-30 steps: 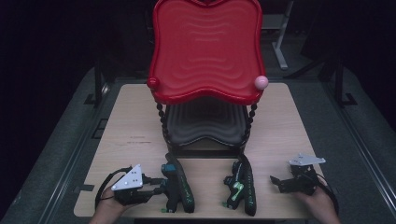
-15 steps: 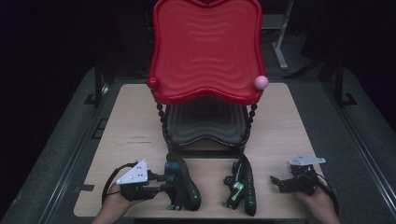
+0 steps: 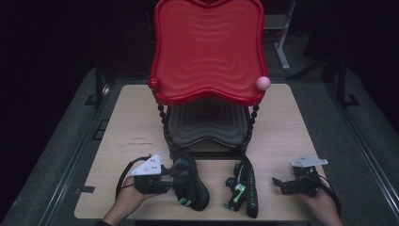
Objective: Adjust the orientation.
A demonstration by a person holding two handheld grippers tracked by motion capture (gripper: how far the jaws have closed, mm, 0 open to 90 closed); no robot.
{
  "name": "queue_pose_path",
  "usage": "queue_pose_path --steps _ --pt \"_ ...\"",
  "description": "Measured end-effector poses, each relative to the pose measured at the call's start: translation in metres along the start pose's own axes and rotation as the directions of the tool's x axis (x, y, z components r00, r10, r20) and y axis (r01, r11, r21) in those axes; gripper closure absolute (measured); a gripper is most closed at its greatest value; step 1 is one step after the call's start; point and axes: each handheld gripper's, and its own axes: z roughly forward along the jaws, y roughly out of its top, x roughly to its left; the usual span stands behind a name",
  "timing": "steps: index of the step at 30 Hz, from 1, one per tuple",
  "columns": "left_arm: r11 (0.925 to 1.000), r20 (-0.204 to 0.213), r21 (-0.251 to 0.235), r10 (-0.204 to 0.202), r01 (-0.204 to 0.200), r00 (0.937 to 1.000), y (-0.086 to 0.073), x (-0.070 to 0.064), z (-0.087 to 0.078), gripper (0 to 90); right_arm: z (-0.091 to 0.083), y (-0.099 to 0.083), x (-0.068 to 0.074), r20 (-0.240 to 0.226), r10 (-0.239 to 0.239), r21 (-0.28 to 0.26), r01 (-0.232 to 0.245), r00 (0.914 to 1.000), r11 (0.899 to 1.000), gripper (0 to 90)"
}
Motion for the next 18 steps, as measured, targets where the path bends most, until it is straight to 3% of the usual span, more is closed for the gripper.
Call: queue_pose_path --steps 18 --pt "0.9989 0.041 0.046 0.004 -0.005 0.9992 0.014 0.01 0.046 69.5 0.0 0.0 0.0 0.0 0.001 0.0 -0.001 1.0 1.0 0.1"
